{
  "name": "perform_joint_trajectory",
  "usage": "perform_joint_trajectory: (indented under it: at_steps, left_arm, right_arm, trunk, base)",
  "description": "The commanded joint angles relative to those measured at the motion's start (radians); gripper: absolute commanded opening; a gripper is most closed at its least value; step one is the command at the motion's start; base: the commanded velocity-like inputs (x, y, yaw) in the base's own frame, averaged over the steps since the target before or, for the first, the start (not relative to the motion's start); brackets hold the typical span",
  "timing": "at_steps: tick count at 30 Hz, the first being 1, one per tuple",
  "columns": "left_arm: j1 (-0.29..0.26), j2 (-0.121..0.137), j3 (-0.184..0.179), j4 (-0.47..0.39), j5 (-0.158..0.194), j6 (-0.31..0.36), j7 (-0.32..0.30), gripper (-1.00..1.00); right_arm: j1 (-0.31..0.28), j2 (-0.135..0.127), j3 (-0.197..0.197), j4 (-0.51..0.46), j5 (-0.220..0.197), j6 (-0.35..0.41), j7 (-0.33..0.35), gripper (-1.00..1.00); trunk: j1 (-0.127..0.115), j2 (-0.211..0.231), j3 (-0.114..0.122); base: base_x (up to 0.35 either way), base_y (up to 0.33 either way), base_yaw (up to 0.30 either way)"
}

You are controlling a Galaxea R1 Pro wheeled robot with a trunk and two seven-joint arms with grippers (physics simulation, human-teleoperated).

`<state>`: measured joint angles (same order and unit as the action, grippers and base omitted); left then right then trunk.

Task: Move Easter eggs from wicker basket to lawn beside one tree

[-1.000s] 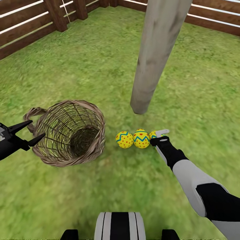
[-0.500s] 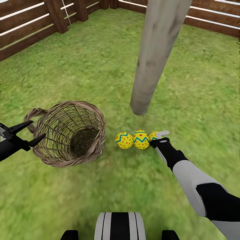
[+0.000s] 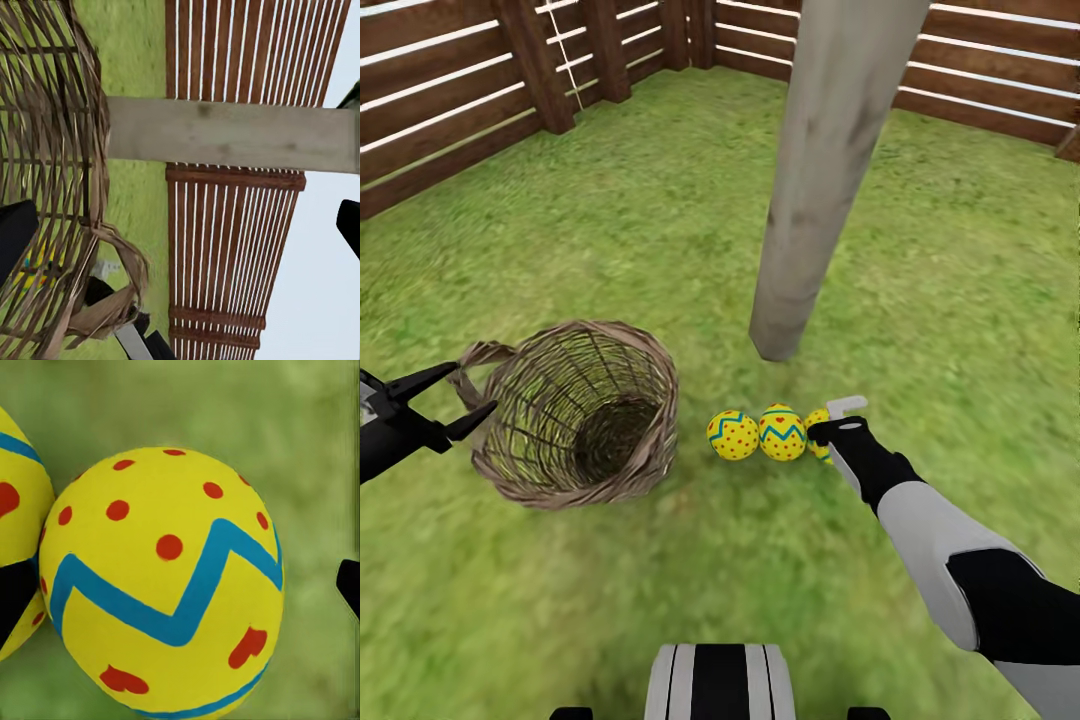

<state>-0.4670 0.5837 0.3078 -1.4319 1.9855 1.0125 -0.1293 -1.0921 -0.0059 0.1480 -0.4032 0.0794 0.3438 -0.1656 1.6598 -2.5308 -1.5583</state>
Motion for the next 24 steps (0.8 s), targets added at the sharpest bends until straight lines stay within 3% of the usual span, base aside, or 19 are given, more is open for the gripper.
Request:
perform_joint_trajectory:
  at_steps: [1,9,12,15,16,20,24]
  left_arm:
    - [-0.001,0.001,0.0,0.002,-0.011,0.003,-0.01,1.0]
    - [-0.001,0.006,0.001,0.008,-0.011,0.005,-0.01,1.0]
    - [0.004,0.034,0.004,0.008,-0.014,0.007,-0.009,1.0]
    - [0.017,0.057,0.007,0.009,-0.017,0.006,-0.009,1.0]
    - [0.02,0.064,0.007,0.009,-0.017,0.006,-0.009,1.0]
    - [0.028,0.087,0.006,0.019,-0.02,0.005,-0.005,1.0]
    - [0.028,0.091,0.005,0.105,-0.02,0.005,-0.002,1.0]
  right_arm:
    - [0.0,0.0,0.005,-0.002,0.008,0.009,-0.002,1.0]
    - [0.0,-0.006,0.005,-0.035,0.007,0.015,0.0,1.0]
    - [0.002,-0.006,-0.003,-0.167,0.004,0.085,-0.001,1.0]
    - [0.008,-0.007,-0.01,-0.229,0.004,0.182,-0.002,1.0]
    - [0.009,-0.008,-0.017,-0.24,0.004,0.202,-0.002,1.0]
    - [0.013,-0.025,-0.108,-0.257,0.003,0.286,0.0,1.0]
    - [0.024,-0.049,-0.133,-0.252,0.002,0.33,0.002,1.0]
  trunk:
    - [-0.001,0.0,0.003]
    - [-0.004,0.002,0.034]
    - [-0.005,0.003,0.046]
    - [-0.007,0.003,0.058]
    - [-0.007,0.004,0.061]
    - [-0.009,0.005,0.077]
    - [-0.011,0.005,0.092]
  base:
    - [-0.156,0.0,0.0]
    - [-0.31,0.0,0.0]
    - [-0.338,0.0,0.0]
    - [-0.339,0.0,0.0]
    - [-0.339,0.0,0.0]
    - [-0.334,0.0,0.0]
    - [-0.172,0.0,0.0]
